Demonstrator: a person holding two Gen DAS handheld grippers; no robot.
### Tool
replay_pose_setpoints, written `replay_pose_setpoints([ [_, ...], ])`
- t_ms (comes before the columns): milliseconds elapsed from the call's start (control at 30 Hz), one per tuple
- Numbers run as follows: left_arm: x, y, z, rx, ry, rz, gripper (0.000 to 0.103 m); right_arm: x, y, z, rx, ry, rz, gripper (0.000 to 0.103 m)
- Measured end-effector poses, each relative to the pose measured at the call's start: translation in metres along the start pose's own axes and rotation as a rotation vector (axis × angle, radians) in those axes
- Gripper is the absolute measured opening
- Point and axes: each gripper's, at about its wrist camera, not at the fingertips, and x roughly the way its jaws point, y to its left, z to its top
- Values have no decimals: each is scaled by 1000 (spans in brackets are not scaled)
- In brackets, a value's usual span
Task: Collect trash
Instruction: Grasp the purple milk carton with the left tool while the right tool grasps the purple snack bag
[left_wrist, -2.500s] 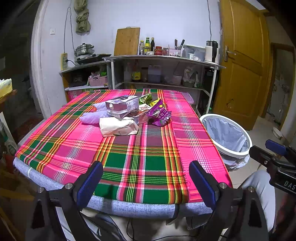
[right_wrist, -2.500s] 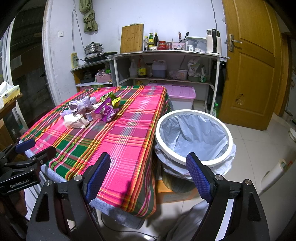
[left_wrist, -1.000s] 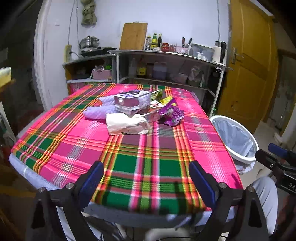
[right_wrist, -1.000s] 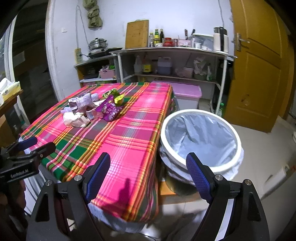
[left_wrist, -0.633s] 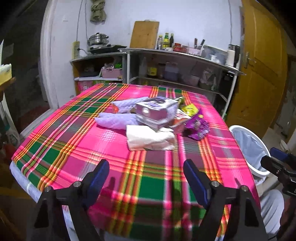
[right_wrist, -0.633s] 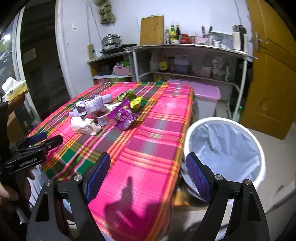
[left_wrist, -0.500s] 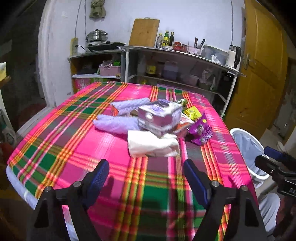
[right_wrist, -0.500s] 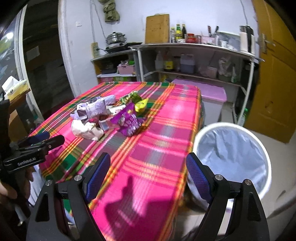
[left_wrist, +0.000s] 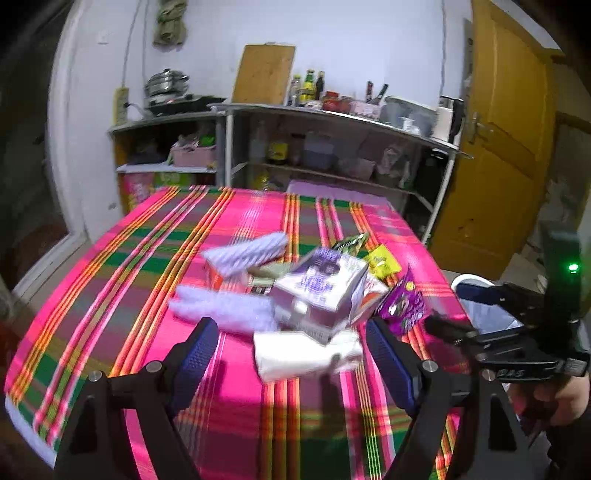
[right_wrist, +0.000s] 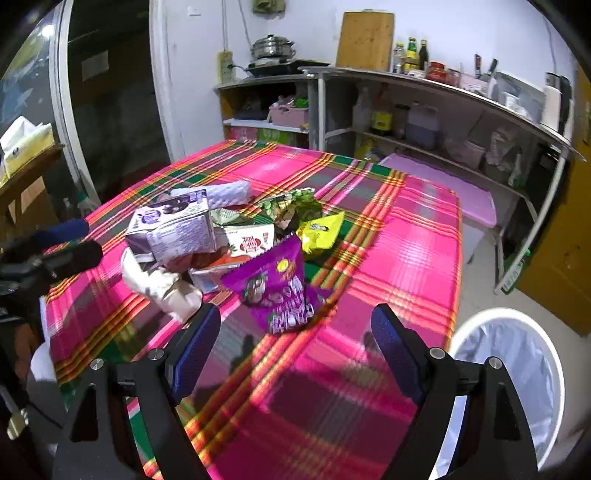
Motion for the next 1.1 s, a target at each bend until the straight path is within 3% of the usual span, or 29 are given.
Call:
replay_pose_setpoints([
  [200, 23, 1, 19, 28, 21, -57, 85, 23, -6, 9, -3, 29, 30, 83],
  [400, 44, -2, 29, 61, 54, -129, 86, 31, -13, 10, 26, 46, 79, 57],
  [433, 47, -3, 29, 69, 59, -140, 86, 30, -15, 10, 32, 44, 86, 45],
  [500, 51, -7, 29, 82, 74, -153, 86, 29, -17, 9, 57, 46, 101, 35],
  [600, 55, -9, 26, 72, 86, -180, 85, 25, -18, 6, 84, 34, 114, 32],
  [667, 56, -8, 24, 59, 92, -187, 76, 21, -19, 4, 100, 27, 119, 31],
  [700, 57, -8, 23, 53, 95, -181, 65, 20, -19, 3, 103, 27, 120, 31],
  [733, 58, -7, 22, 47, 101, -176, 63, 18, -19, 2, 108, 24, 122, 31],
  [1100, 23, -21, 18, 37, 27, -174, 62, -32, -27, -20, 168, -41, 104, 31],
])
